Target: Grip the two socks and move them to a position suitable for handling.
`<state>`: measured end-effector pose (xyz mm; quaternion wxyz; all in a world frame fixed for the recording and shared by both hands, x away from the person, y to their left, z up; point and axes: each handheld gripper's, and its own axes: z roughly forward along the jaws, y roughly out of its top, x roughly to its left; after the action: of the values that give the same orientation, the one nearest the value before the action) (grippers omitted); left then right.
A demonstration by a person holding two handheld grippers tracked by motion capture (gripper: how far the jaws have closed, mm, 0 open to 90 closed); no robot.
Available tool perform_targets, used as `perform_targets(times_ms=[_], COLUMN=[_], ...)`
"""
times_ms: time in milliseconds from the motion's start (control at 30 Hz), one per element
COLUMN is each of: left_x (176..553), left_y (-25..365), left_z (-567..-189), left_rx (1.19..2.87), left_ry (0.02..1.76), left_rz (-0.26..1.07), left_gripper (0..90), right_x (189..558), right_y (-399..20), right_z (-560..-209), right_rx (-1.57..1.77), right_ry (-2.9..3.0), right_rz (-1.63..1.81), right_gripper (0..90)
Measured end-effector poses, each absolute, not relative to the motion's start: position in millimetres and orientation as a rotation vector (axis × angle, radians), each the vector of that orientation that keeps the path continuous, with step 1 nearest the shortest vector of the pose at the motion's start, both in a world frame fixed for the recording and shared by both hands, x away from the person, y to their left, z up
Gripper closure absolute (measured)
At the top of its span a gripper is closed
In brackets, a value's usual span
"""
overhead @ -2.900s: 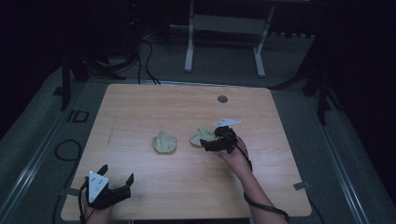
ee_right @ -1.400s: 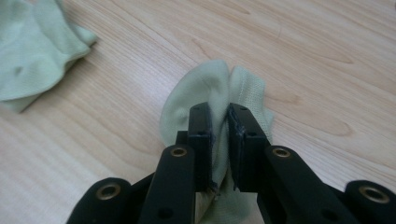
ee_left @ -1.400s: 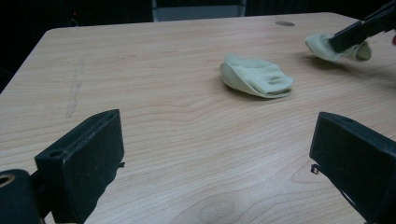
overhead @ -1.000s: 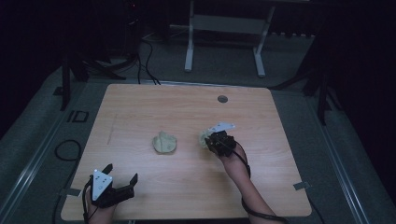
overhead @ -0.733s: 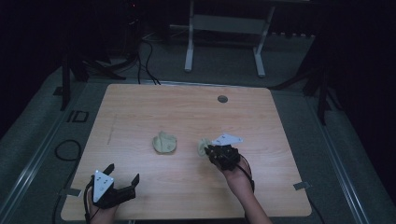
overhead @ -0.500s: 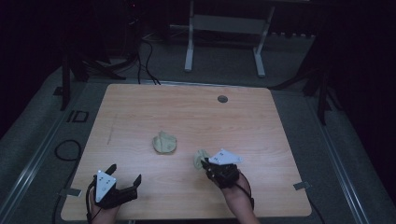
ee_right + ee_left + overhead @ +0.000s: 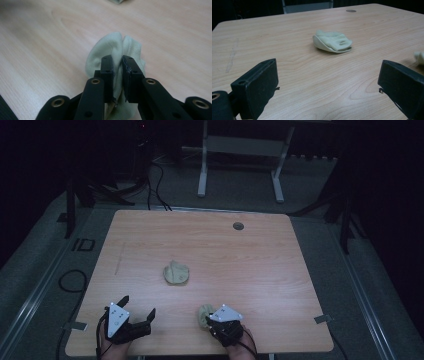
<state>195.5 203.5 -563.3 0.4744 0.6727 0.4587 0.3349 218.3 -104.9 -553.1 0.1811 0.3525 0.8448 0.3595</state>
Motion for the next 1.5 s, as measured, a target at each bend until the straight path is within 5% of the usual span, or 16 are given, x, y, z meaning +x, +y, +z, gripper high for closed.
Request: perform_targets(times_ms=[333, 467, 567, 700, 833, 967, 1000, 1333, 1500], left_x=[197.2, 195.1, 190.5, 191.1, 199.9, 206.8, 208.7, 218.7, 219.0], left_y=[197.6, 190.1, 176.8, 153.2, 127.6, 117.6, 115.3, 98.8, 96.1], left_z=[-565.7, -564.2, -558.8, -552.5, -552.9, -556.9, -558.6, -569.4, -569.1], left_rx=[1.695, 1.723, 1.737, 1.819, 1.924, 1.98, 1.996, 2.139, 2.163], left_ry=[1.088, 1.063, 1.033, 1.006, 0.931, 0.92, 0.919, 0.909, 0.9], left_rz=[0.749, 0.704, 0.708, 0.548, 0.28, 0.191, 0.177, 0.207, 0.22], left_gripper=[3.1, 3.1, 3.1, 4.9, 16.4, 26.0, 34.7, 48.9, 66.3], right_x=[216.6, 217.3, 220.6, 233.1, 245.3, 248.0, 250.2, 256.6, 256.0], right_y=[-98.3, -105.4, -111.2, -124.6, -135.5, -134.5, -132.3, -123.2, -122.8], right_z=[-566.1, -546.6, -534.4, -517.7, -516.8, -526.0, -534.2, -557.4, -559.6], right_rx=[1.03, 0.997, 0.982, 0.95, 0.938, 0.901, 0.877, 0.83, 0.833], right_ry=[2.41, 2.396, 2.375, 2.36, 2.432, 2.494, 2.533, 2.614, 2.616], right_rz=[1.033, 1.105, 1.133, 1.153, 1.19, 1.165, 1.133, 1.041, 1.028], right_gripper=[67.5, 55.8, 55.4, 54.3, 54.8, 54.8, 54.9, 61.8, 77.3])
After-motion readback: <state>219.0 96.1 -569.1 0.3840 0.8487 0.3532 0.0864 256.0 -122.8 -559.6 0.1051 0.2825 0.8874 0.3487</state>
